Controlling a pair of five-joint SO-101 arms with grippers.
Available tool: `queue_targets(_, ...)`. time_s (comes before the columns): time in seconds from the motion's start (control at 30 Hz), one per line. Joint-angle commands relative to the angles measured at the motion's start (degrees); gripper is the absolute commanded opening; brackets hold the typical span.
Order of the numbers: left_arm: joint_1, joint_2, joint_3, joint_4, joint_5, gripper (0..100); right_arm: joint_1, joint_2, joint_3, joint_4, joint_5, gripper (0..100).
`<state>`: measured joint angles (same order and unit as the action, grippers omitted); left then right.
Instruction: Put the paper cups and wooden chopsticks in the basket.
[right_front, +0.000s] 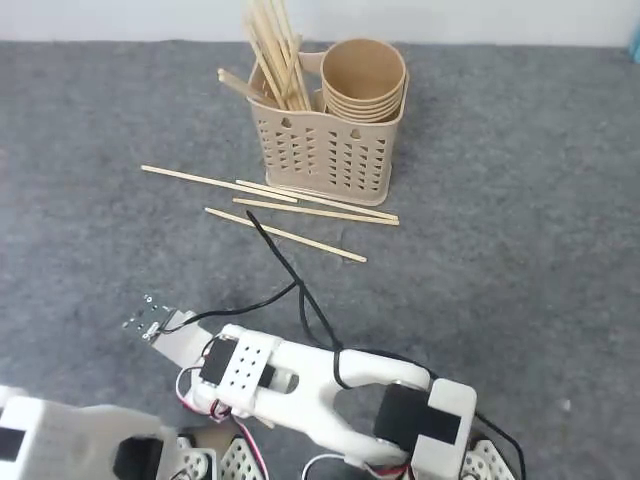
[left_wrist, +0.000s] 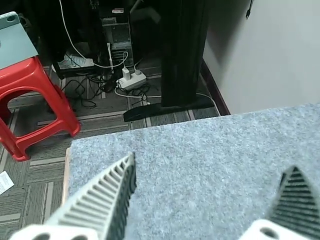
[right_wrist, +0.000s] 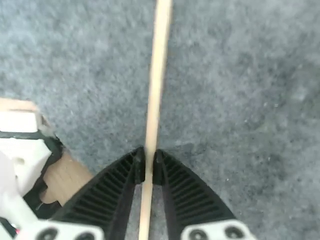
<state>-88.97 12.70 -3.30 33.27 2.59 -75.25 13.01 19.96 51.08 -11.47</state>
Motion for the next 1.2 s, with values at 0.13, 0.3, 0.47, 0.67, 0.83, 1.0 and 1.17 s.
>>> queue_targets(0.13,-0.18,-0.70,-1.19,-1.58,-0.26,42,2.42,-4.00,-4.84,6.46,0.62,0.8)
queue_targets(0.3,-0.09,-0.70,-1.01,-1.58,-0.26,42,5.41,-13.85,-6.07,12.35,0.79,0.8)
queue_targets(0.47,0.35,-0.70,-0.92,-1.32,-0.26,42,10.77,-27.91,-5.80,13.49,0.79,0.8)
queue_targets(0.67,1.58,-0.70,0.22,2.64,-0.26,42,21.05,-46.90,-5.98,9.36,0.79,0.8)
queue_targets(0.83,7.21,-1.14,1.10,12.13,-0.26,42,29.67,-56.92,-5.19,-1.63,0.79,0.8)
queue_targets(1.0,16.70,-2.37,0.92,25.76,-0.26,42,36.26,-58.07,0.88,-21.58,0.62,0.8)
queue_targets(1.17,28.40,-4.57,1.10,32.97,-0.18,41,40.13,-58.59,8.97,-38.99,0.53,0.8)
